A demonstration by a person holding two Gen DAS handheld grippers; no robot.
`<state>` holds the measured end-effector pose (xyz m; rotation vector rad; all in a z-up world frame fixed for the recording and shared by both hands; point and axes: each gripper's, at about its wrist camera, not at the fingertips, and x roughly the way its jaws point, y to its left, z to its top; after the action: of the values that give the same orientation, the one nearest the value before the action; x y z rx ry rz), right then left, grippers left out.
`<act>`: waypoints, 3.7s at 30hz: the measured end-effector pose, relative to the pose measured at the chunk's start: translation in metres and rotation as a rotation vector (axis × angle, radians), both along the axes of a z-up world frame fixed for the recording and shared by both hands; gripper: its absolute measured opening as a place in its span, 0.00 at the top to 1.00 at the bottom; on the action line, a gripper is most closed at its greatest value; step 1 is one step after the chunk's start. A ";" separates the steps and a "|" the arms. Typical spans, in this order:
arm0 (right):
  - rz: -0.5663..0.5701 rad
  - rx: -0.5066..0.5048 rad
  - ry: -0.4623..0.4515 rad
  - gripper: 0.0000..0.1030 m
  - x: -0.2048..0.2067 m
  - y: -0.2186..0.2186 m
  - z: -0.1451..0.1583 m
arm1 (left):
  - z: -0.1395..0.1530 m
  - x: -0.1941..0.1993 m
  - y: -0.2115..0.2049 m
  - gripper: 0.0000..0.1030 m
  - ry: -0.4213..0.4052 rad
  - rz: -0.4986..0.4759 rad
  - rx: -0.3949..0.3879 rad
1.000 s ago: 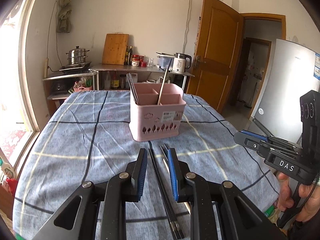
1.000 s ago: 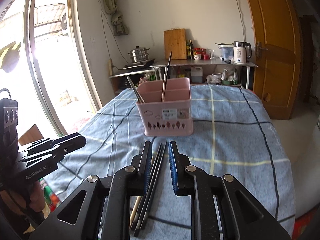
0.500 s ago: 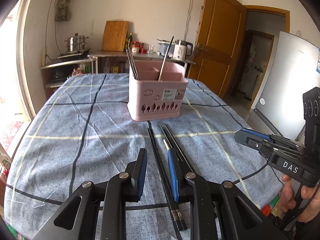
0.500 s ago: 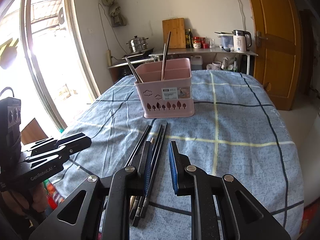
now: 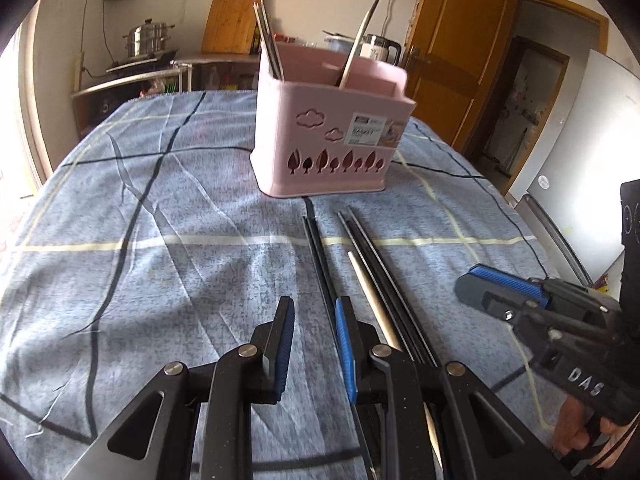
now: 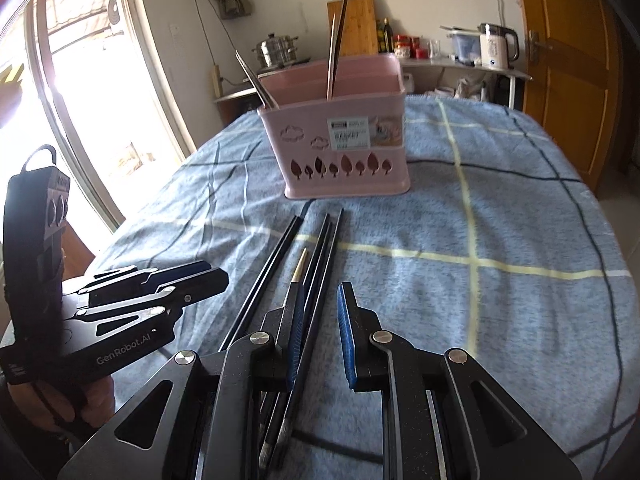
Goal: Organize utensils
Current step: 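Open both grippers and move them back over the remaining chopsticks, then close the right gripper on a black chopstick while the left gripper closes on another black chopstick, then lift both held black chopsticks and lower them tip-first into the pink basket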
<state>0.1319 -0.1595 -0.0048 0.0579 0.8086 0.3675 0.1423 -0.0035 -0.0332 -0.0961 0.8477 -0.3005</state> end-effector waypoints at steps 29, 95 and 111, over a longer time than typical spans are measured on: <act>-0.016 -0.036 0.112 0.83 0.029 0.001 -0.035 | -0.021 0.021 -0.006 0.69 0.044 0.023 0.041; -0.075 0.030 -0.105 0.95 0.062 -0.026 0.097 | 0.131 0.057 0.020 0.96 -0.128 0.026 -0.003; -0.077 0.048 -0.176 0.95 0.048 -0.036 0.125 | 0.158 0.041 0.030 0.96 -0.181 0.018 -0.019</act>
<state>0.1799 -0.1954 0.1205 0.1003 0.6218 0.3145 0.1831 0.0261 0.1253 -0.0928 0.6642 -0.2961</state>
